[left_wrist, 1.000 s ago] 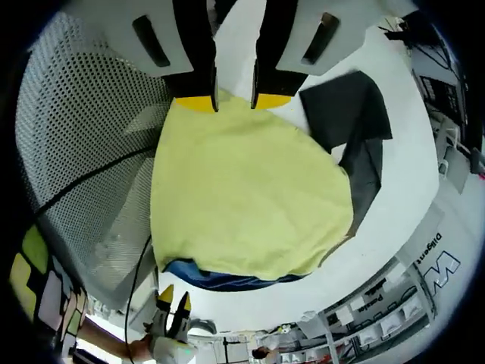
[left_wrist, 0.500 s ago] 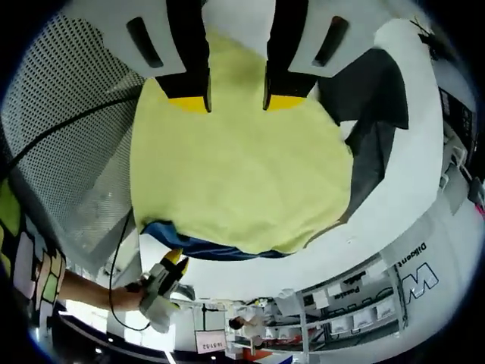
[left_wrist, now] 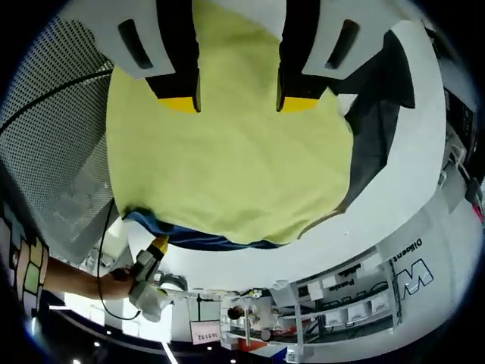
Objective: Fold the garment on the visible template until the final outline fits inside the template.
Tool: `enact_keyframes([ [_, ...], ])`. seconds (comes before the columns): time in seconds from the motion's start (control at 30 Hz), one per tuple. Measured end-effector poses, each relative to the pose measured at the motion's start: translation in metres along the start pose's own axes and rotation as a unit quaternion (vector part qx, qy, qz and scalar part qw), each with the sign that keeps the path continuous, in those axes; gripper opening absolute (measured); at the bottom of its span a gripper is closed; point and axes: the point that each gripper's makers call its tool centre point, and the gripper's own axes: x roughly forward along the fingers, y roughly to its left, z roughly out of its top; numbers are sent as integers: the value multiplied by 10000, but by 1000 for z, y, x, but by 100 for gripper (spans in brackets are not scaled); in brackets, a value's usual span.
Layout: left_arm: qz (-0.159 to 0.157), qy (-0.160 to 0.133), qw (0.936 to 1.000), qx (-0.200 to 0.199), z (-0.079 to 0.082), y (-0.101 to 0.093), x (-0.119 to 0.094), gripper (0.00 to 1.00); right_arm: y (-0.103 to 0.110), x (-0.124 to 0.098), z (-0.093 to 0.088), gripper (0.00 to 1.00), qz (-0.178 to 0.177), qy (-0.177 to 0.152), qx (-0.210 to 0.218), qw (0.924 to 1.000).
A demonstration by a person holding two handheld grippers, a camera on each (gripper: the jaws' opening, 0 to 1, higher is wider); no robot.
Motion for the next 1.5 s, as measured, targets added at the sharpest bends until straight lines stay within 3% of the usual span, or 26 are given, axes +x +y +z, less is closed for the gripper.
enact_keyframes([
  [0.23, -17, 99, 9999, -38, -7, 1, 11, 43, 8, -22, 31, 0, 674, -721, 906, 9910],
  [0.3, 8, 74, 9999, -75, -7, 1, 12, 48, 8, -28, 38, 0, 699, -883, 849, 9900],
  [0.47, -79, 58, 9998, -164, -10, -4, 18, 47, 20, -40, 49, 0, 1036, -1104, 992, 9835],
  [0.53, -144, 53, 9997, -208, -10, -7, 18, 47, 30, -44, 56, 0, 1476, -1242, 1390, 9713],
  [0.57, -167, 26, 9996, -247, -10, -8, 19, 47, 31, -45, 57, 0, 1544, -1272, 1464, 9688],
  [0.6, -226, -52, 9991, -365, -8, -10, 19, 47, 34, -50, 65, 0, 1830, -1500, 1764, 9554],
  [0.7, -230, -85, 9987, -451, -7, -8, 20, 47, 33, -53, 68, 0, 1958, -1624, 1849, 9493],
  [0.8, -209, -71, 9987, -457, -8, -7, 21, 48, 25, -56, 73, 0, 1986, -1697, 1802, 9483],
  [0.83, -217, -86, 9986, -464, -8, -7, 21, 48, 26, -60, 78, 0, 2090, -1788, 1892, 9426],
  [0.87, -219, -84, 9987, -460, -8, -7, 21, 48, 27, -67, 88, 0, 2294, -2021, 2029, 9303],
  [0.9, -224, -67, 9987, -456, -9, -7, 22, 48, 27, -70, 92, 0, 2385, -2099, 2131, 9239],
  [0.93, -225, -52, 9987, -452, -9, -8, 23, 48, 23, -72, 97, 0, 2378, -2219, 2209, 9195],
  [1.0, -225, -55, 9987, -452, -10, -8, 23, 47, 16, -73, 100, 0, 2230, -2302, 2210, 9211],
  [1.03, -289, -202, 9981, -499, -4, -11, 23, 45, 10, -73, 102, 0, 2076, -2355, 2131, 9252],
  [1.07, -348, -310, 9976, -518, 0, -14, 23, 44, 9, -74, 104, 0, 2068, -2389, 2138, 9244],
  [1.4, -344, -201, 9977, -555, -6, -14, 24, 47, -14, -80, 125, 0, 2119, -2765, 2369, 9069],
  [1.5, -330, -183, 9980, -514, -7, -13, 24, 47, -27, -84, 131, 0, 2142, -2981, 2500, 8960],
])
